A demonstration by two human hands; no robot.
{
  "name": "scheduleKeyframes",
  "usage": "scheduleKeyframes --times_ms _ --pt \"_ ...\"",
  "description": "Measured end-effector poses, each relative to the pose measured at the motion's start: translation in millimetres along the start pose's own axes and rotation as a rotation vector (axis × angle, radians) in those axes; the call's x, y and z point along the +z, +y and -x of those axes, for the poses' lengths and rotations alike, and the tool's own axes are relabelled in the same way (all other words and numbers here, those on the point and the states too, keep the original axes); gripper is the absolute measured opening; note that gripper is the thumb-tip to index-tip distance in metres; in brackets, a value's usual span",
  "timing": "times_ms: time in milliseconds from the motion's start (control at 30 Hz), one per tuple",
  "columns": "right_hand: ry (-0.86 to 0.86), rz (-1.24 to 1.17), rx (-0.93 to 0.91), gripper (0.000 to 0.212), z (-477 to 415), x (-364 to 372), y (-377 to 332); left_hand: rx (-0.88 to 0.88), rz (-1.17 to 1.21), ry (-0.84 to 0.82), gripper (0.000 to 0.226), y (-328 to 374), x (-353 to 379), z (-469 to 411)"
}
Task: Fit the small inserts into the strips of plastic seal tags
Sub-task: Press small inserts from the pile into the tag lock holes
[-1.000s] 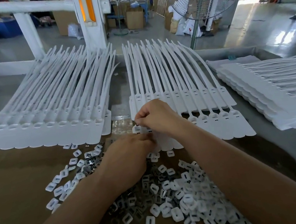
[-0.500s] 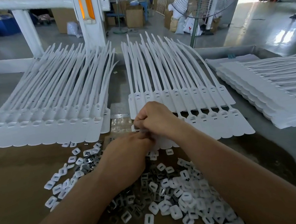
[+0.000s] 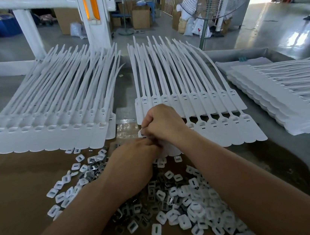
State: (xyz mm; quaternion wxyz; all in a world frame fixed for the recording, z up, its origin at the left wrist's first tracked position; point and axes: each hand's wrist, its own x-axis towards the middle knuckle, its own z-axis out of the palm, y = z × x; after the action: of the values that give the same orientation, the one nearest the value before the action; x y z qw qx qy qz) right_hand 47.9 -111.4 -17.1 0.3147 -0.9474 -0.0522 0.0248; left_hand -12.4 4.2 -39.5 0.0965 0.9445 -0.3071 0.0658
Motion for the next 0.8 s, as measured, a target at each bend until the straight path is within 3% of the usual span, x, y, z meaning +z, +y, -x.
scheduleKeyframes --times_ms 700,800 --pt "-0.169 0.029 -0.170 0.012 17 -40 3 0.014 0.063 0.043 0.050 0 -1 -2" --pt "-0.262 0.104 -0.193 0.006 35 -52 10 0.016 0.044 0.051 0.045 1 0 0"
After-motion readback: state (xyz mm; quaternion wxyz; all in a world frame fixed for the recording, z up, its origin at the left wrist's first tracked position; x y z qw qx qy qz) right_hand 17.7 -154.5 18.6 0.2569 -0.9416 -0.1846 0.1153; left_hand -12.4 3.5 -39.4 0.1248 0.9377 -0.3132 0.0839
